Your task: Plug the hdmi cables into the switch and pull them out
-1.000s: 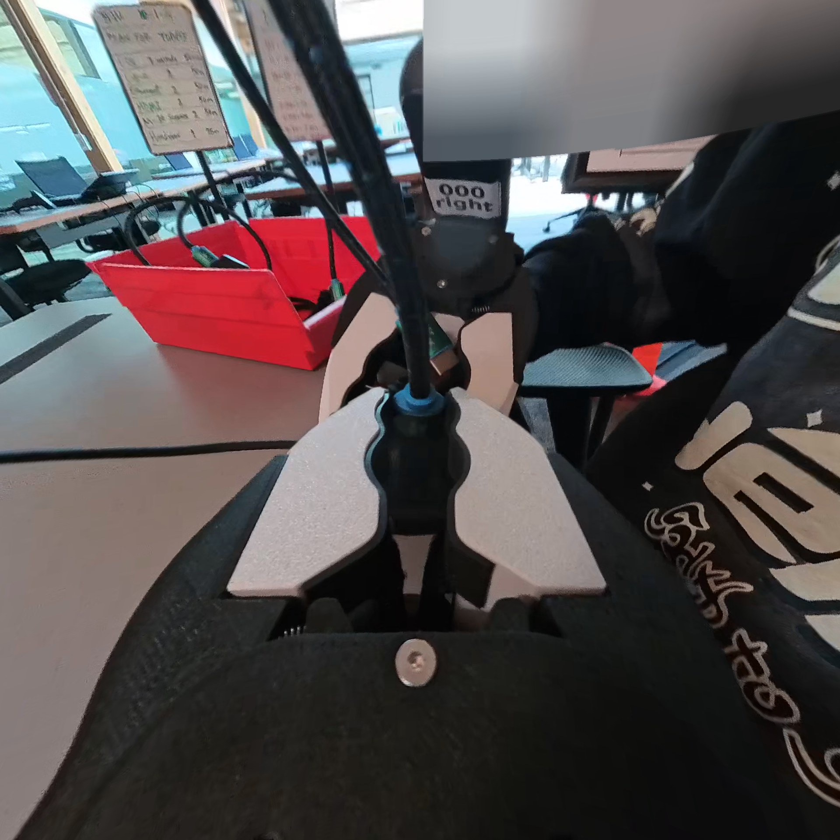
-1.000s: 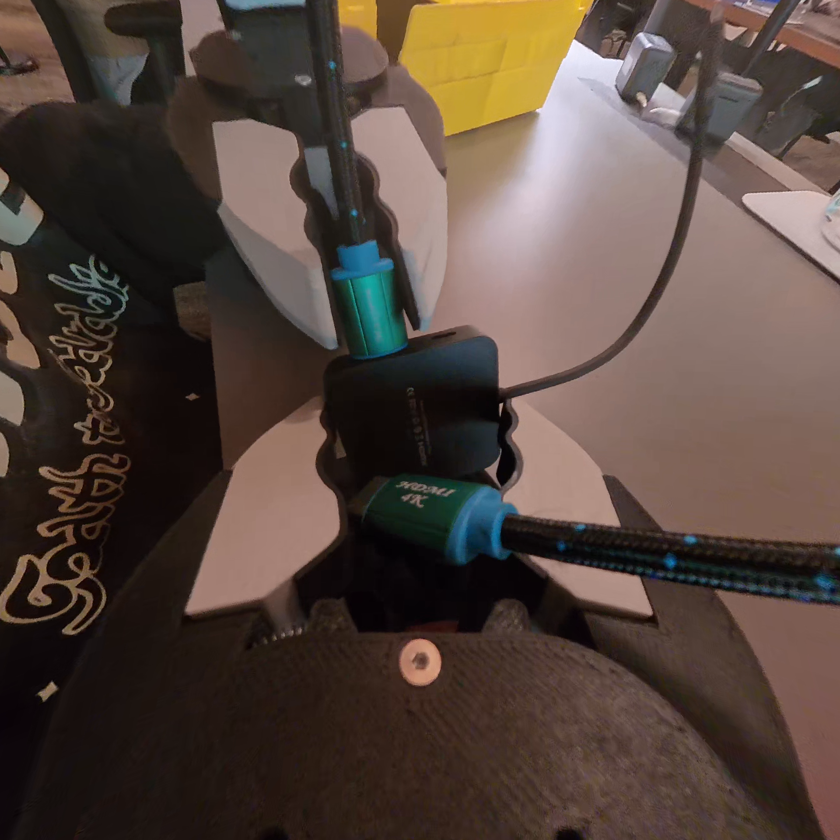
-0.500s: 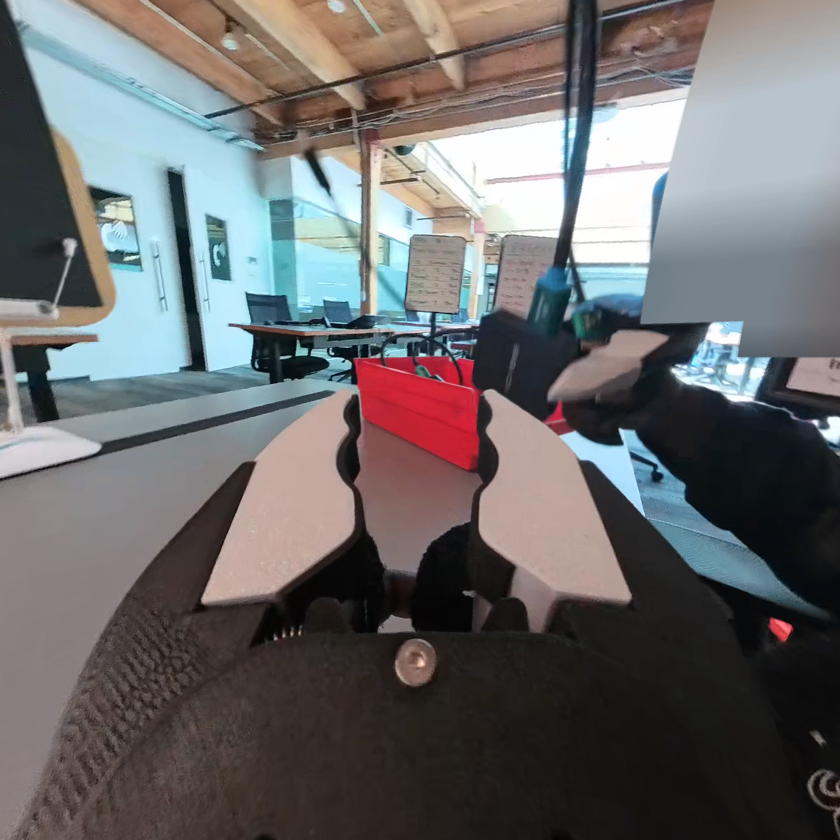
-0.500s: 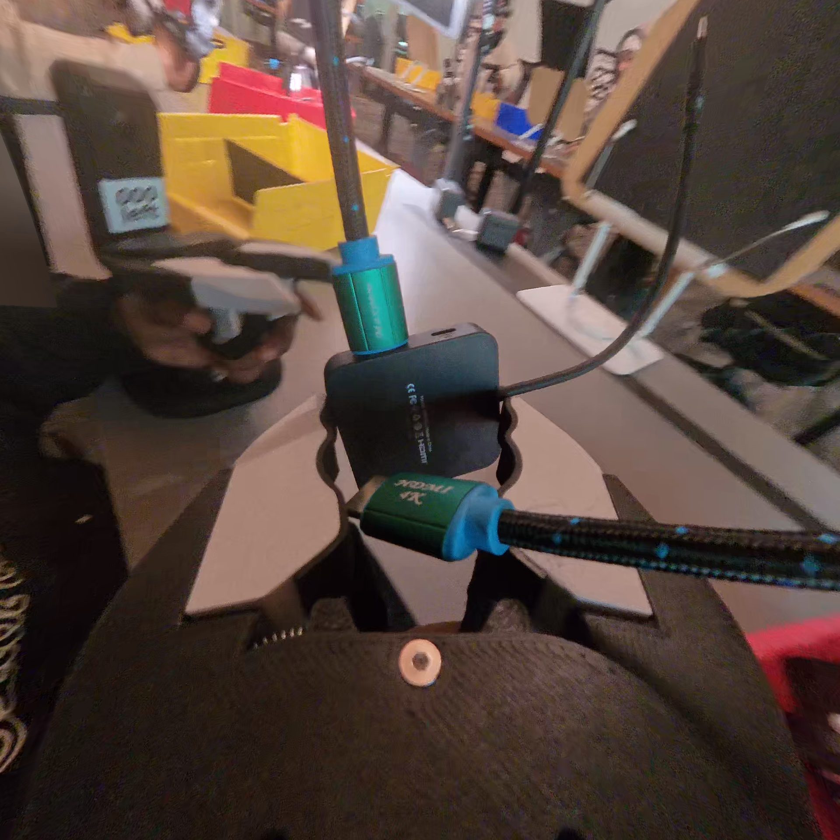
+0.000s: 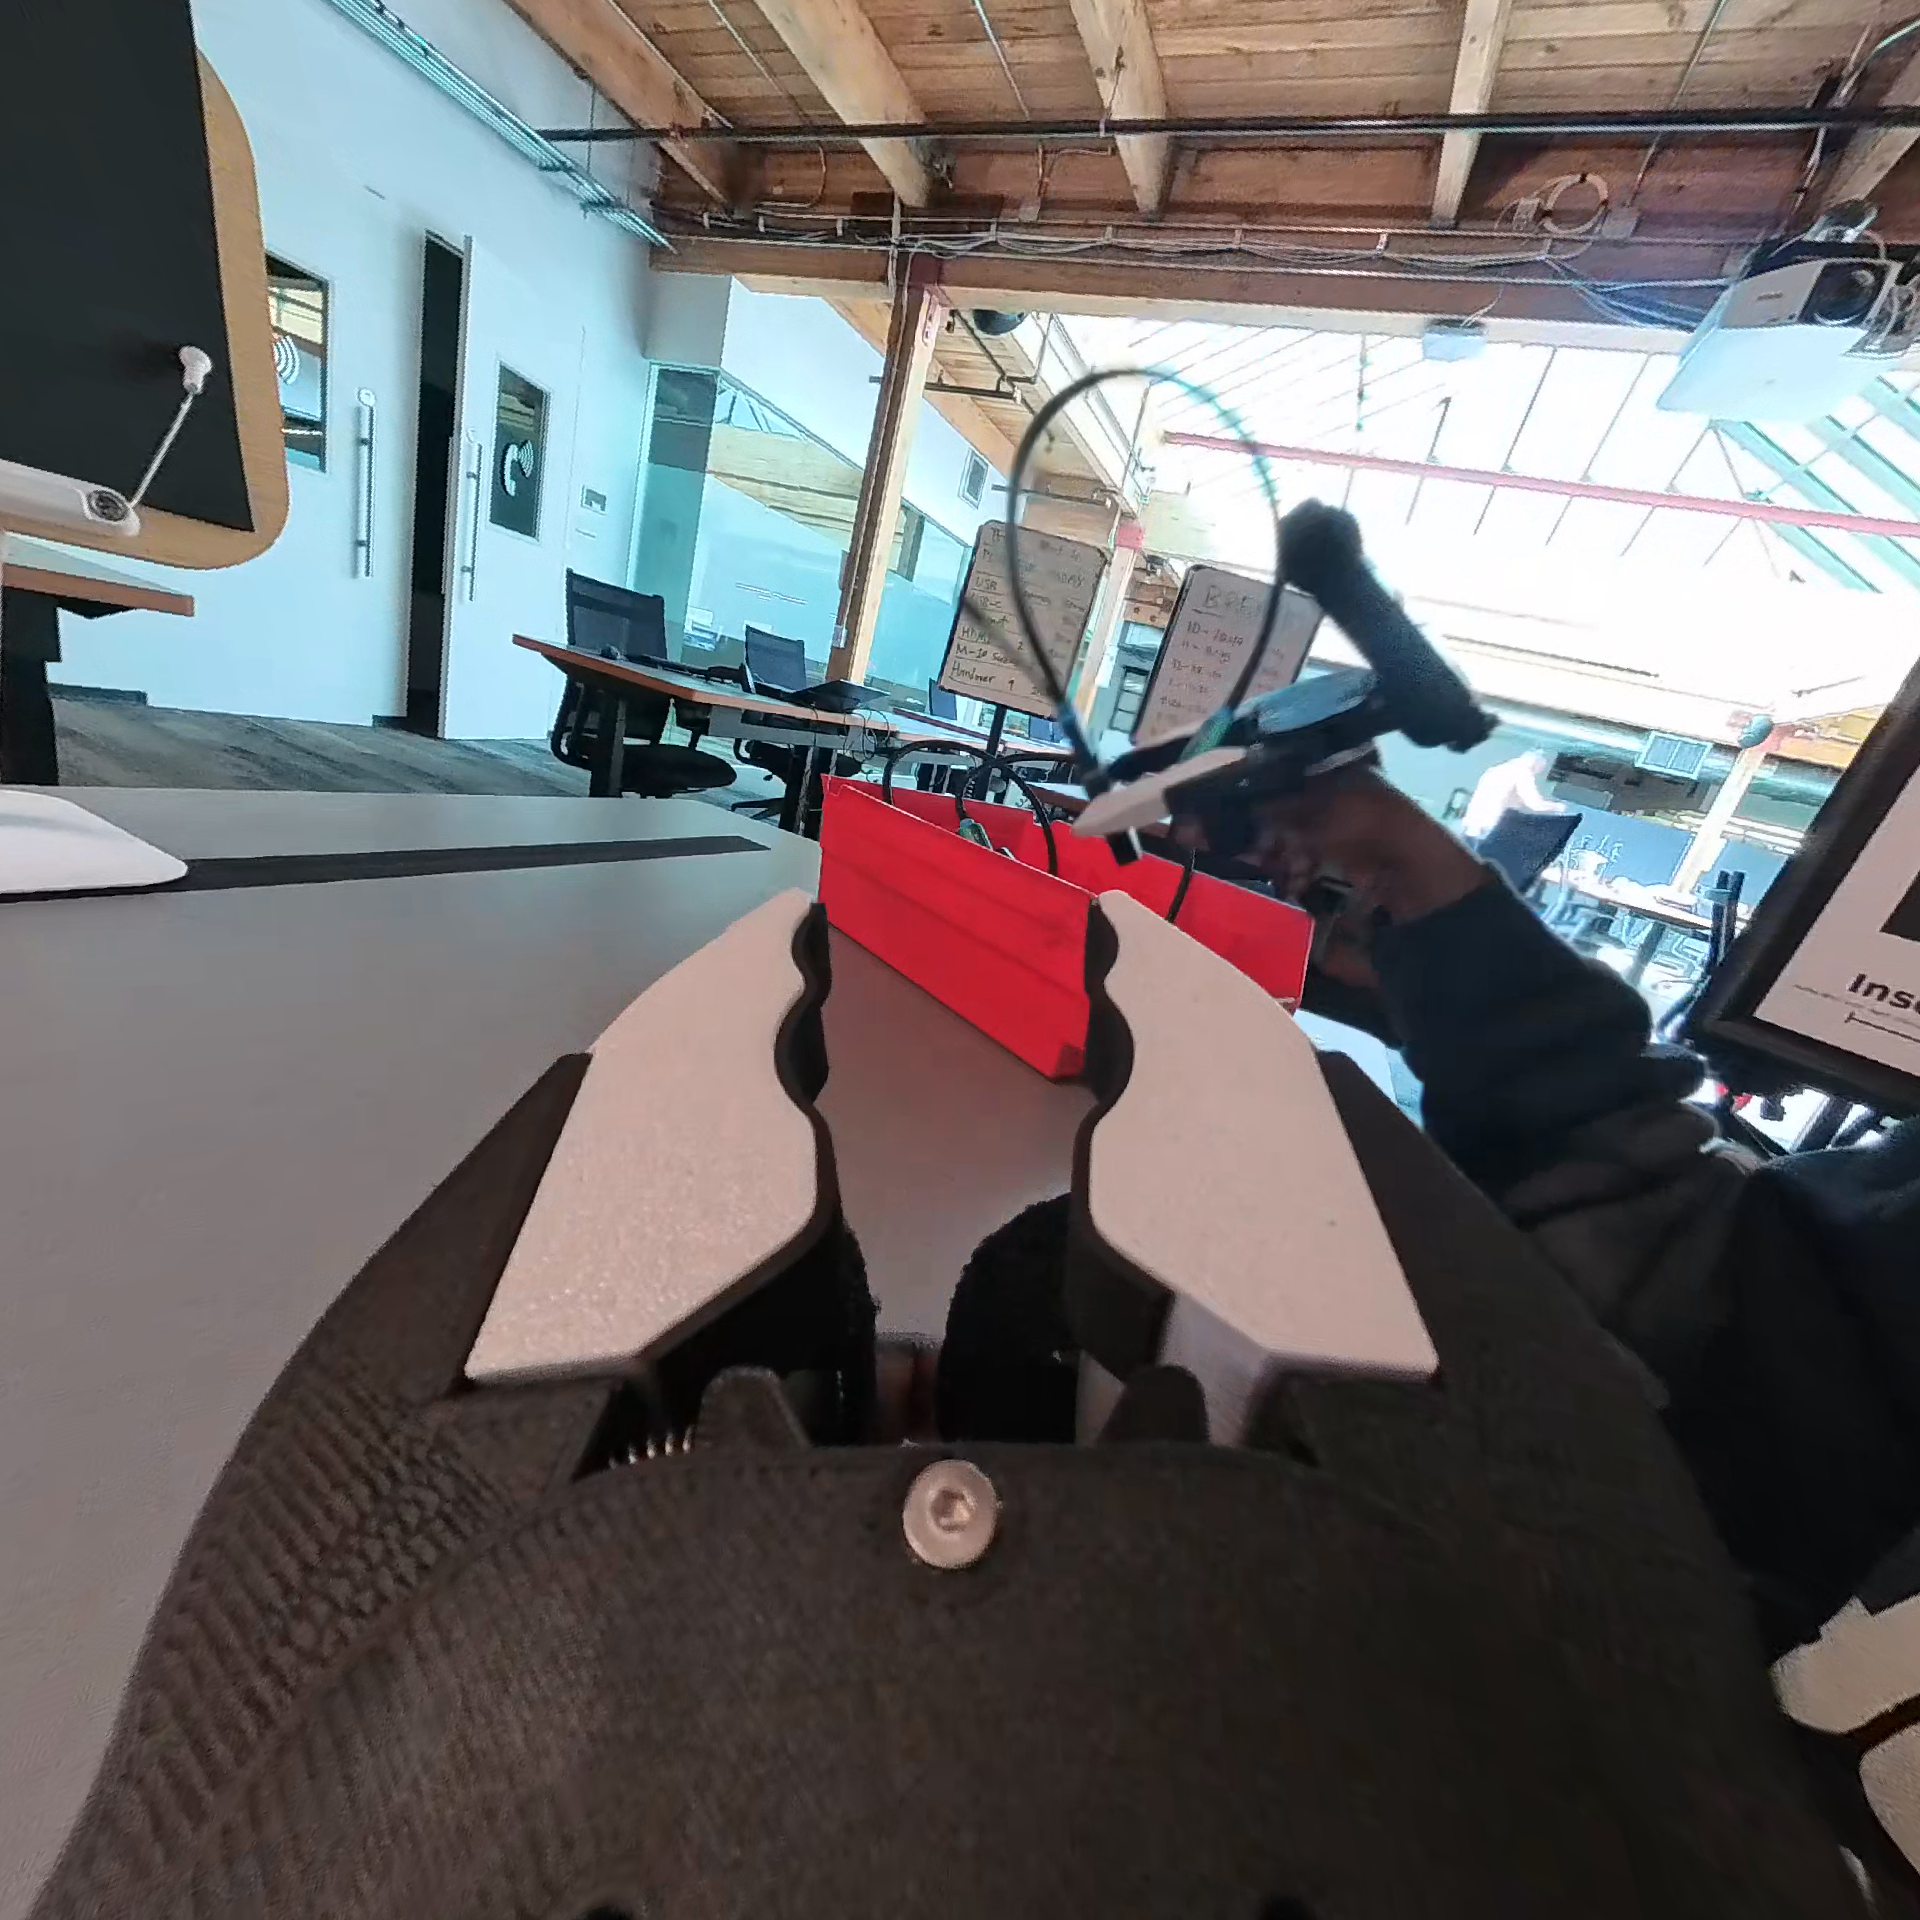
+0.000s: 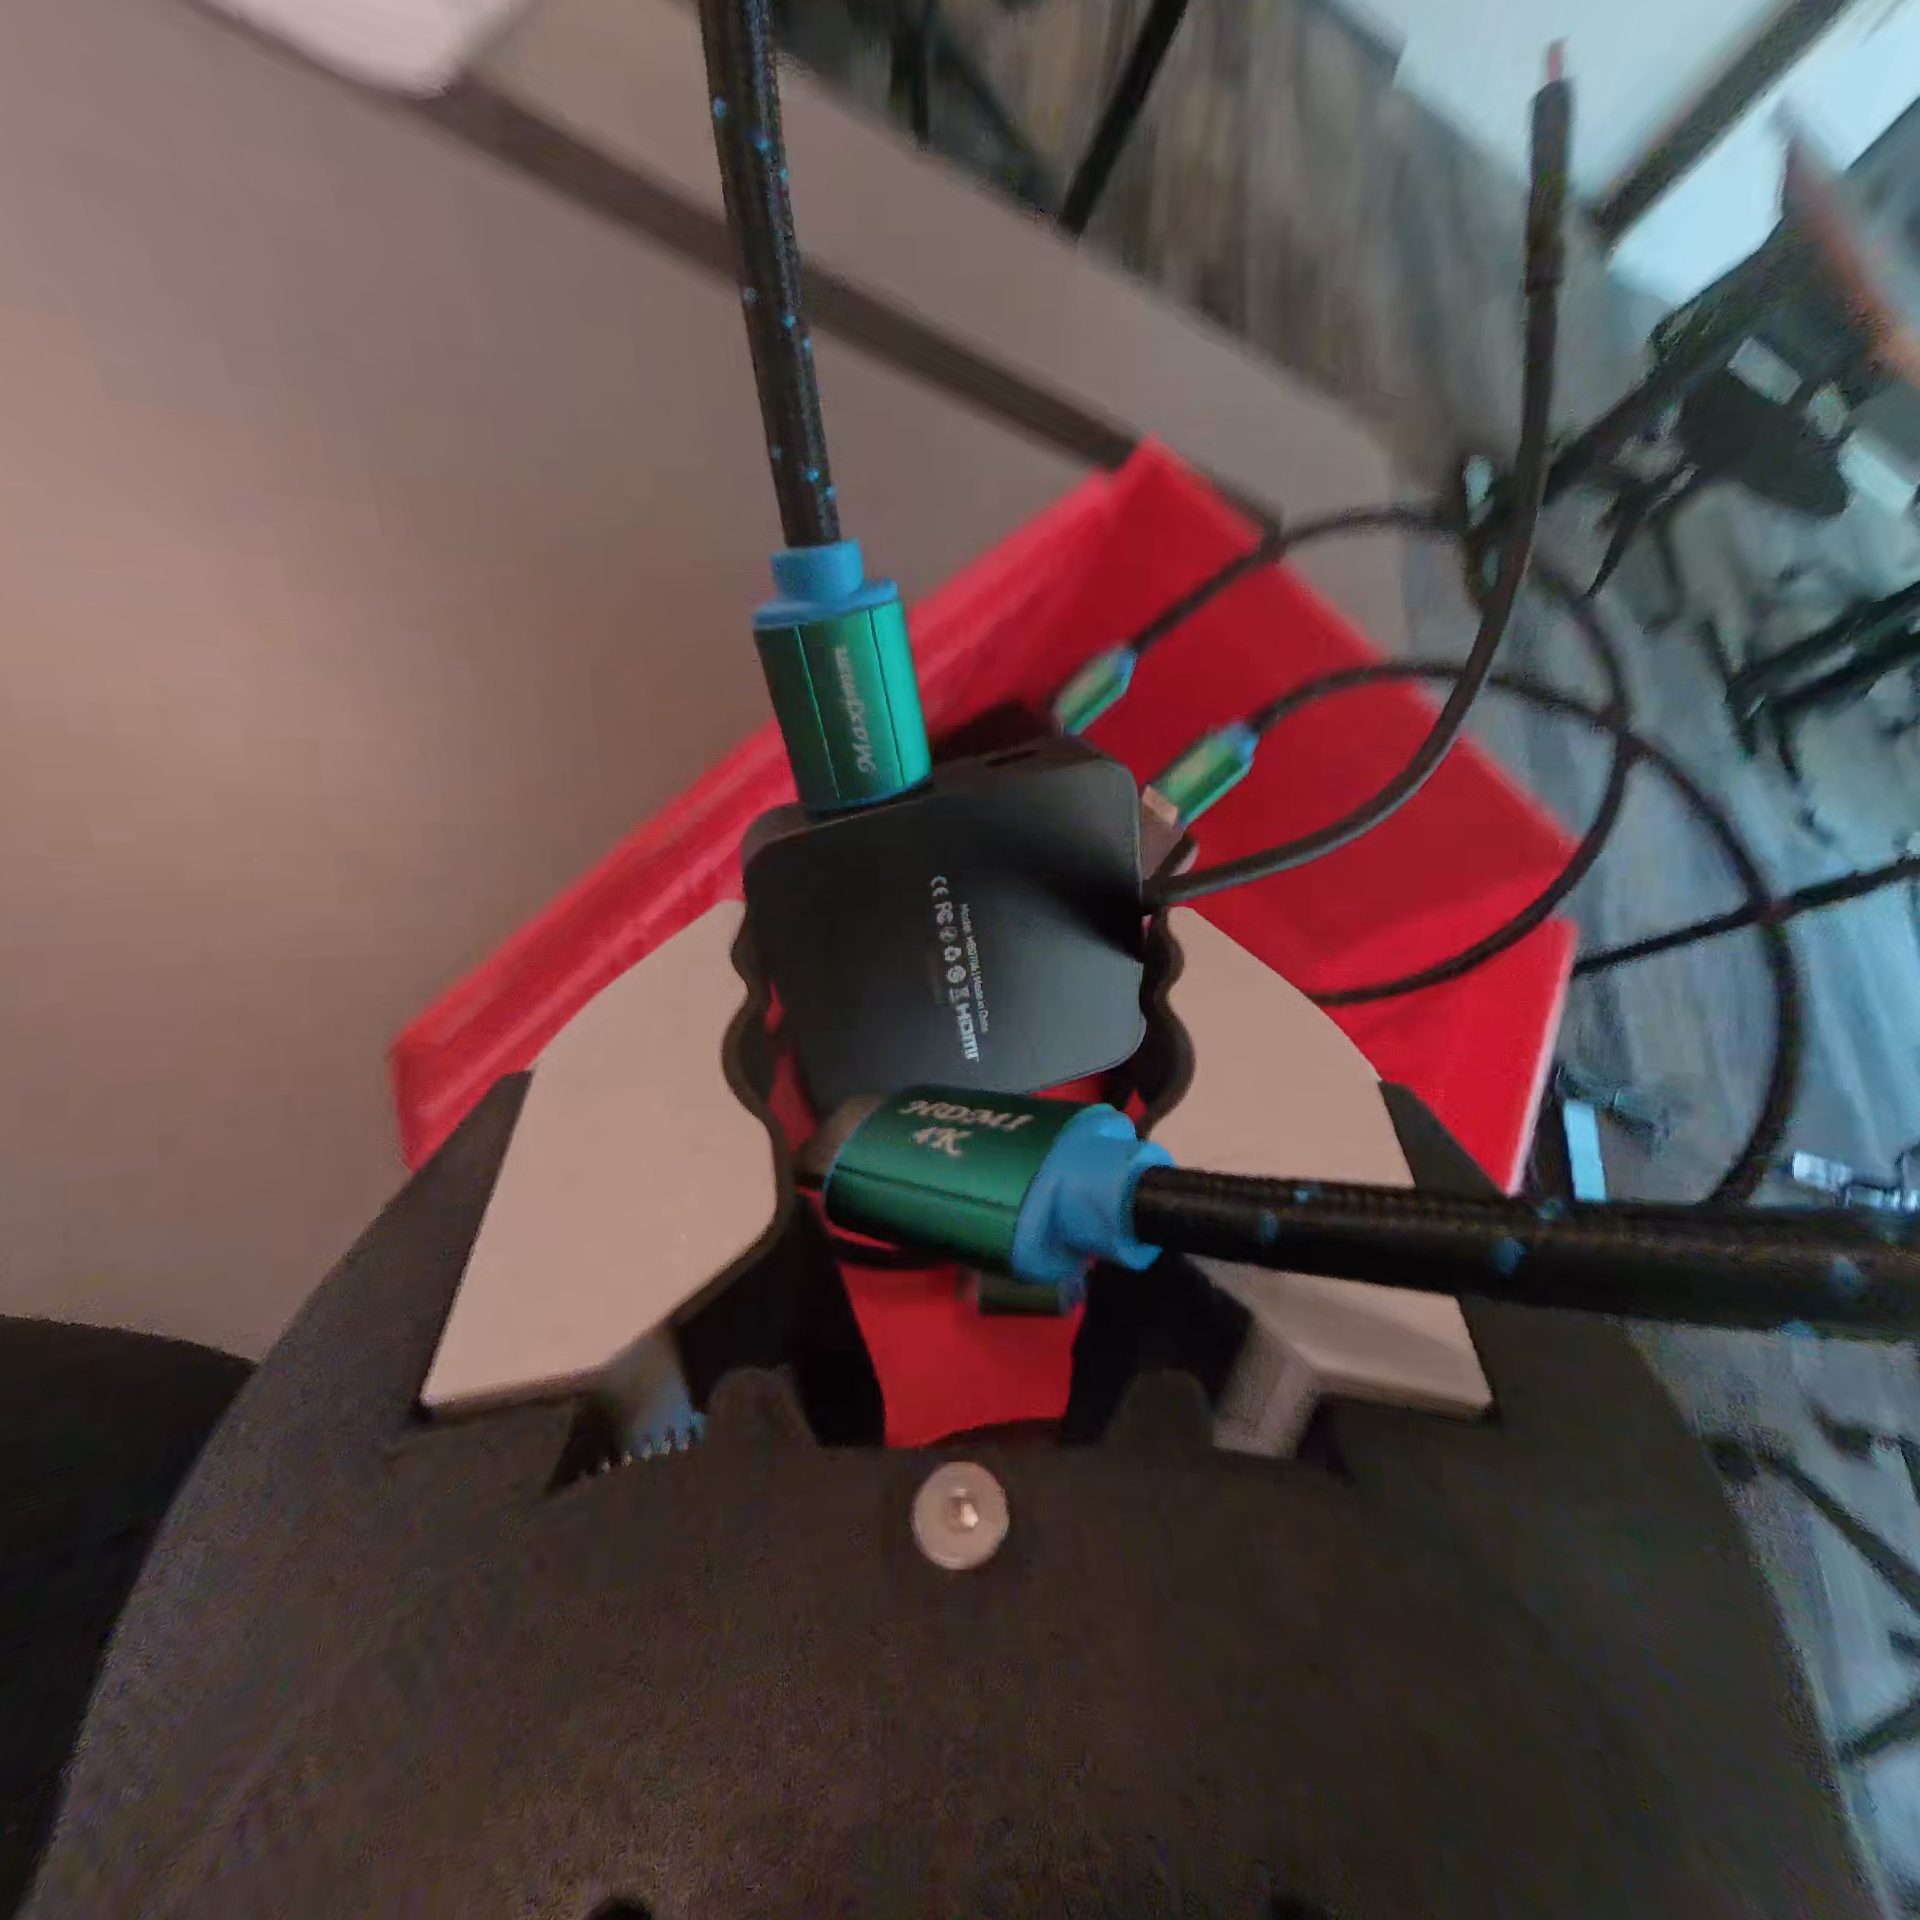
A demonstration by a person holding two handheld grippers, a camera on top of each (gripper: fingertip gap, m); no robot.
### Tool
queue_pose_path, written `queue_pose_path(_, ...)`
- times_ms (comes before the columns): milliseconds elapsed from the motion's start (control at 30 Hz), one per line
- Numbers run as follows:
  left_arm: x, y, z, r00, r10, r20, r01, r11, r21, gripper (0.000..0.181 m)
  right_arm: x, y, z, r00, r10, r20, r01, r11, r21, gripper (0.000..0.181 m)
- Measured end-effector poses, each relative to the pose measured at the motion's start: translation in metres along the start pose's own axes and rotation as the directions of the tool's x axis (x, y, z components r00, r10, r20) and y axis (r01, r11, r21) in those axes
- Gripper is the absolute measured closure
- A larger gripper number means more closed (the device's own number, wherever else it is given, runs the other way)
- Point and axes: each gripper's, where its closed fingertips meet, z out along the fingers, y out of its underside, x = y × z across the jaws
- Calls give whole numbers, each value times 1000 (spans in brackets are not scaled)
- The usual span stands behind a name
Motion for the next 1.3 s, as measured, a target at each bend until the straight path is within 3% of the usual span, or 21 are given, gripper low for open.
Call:
queue_pose_path(133,2,2,1,1000,-5,-14,5,1000,-7,136,-5,61,32,998,33,59,-12,948,-318,111)
queue_pose_path(200,3,2,1,1000,-6,-17,6,1000,-8,137,-14,83,42,992,57,116,-4,912,-411,113)
queue_pose_path(333,4,2,0,1000,-8,-26,8,1000,-8,137,-17,94,49,989,71,130,-4,891,-454,113)
queue_pose_path(467,4,2,1,1000,-10,-28,10,1000,-9,138,-21,88,43,980,95,173,-12,903,-428,96)
queue_pose_path(633,4,3,1,1000,-11,-28,10,1000,-10,138,-12,51,16,978,119,173,-74,966,-246,76)
queue_pose_path(800,4,3,1,1000,-9,-29,8,1000,-10,138,38,0,-25,974,215,68,-224,961,163,70)
queue_pose_path(900,4,3,1,1000,-10,-27,9,1000,-12,138,67,2,-42,969,244,31,-241,918,316,69)
queue_pose_path(1000,4,4,1,1000,-12,-26,11,1000,-15,138,105,24,-52,958,264,-113,-212,916,340,70)
queue_pose_path(1067,3,4,2,1000,-14,-26,13,1000,-16,138,123,41,-56,941,287,-177,-223,924,310,72)
queue_pose_path(1133,3,4,2,1000,-15,-26,14,1000,-17,138,121,59,-52,943,302,-137,-266,936,230,77)
queue_pose_path(1300,4,4,2,1000,-15,-26,15,1000,-17,139,92,131,-26,951,306,-42,-308,923,-231,89)
